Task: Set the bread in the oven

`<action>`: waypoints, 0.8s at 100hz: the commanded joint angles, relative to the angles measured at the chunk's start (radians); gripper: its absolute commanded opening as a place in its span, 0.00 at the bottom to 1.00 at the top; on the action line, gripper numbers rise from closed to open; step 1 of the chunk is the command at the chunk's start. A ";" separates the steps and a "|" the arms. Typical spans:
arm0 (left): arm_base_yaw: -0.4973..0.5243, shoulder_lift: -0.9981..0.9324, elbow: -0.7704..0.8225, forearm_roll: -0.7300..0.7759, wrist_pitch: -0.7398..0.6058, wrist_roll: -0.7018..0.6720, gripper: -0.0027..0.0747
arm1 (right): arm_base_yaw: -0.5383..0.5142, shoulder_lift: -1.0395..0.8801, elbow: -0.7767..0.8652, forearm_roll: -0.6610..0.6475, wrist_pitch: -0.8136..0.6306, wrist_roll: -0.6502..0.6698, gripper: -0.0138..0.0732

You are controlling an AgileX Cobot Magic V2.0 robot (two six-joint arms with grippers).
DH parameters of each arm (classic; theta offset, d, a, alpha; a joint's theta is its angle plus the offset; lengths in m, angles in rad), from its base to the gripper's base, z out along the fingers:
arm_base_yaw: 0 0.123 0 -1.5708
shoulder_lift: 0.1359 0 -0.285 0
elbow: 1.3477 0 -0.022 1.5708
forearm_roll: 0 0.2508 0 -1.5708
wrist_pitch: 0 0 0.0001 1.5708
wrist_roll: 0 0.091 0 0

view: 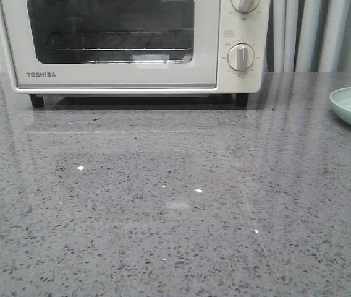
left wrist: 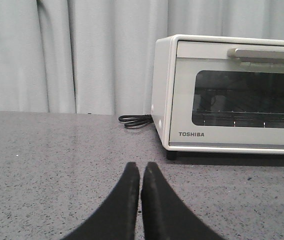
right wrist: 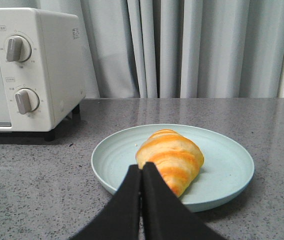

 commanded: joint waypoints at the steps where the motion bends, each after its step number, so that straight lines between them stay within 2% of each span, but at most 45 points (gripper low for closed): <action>1: 0.000 -0.028 0.021 -0.009 -0.077 -0.001 0.01 | -0.005 -0.019 0.025 -0.003 -0.071 -0.002 0.10; 80: 0.000 -0.028 0.021 -0.027 -0.115 -0.001 0.01 | -0.005 -0.019 0.025 -0.003 -0.071 -0.002 0.10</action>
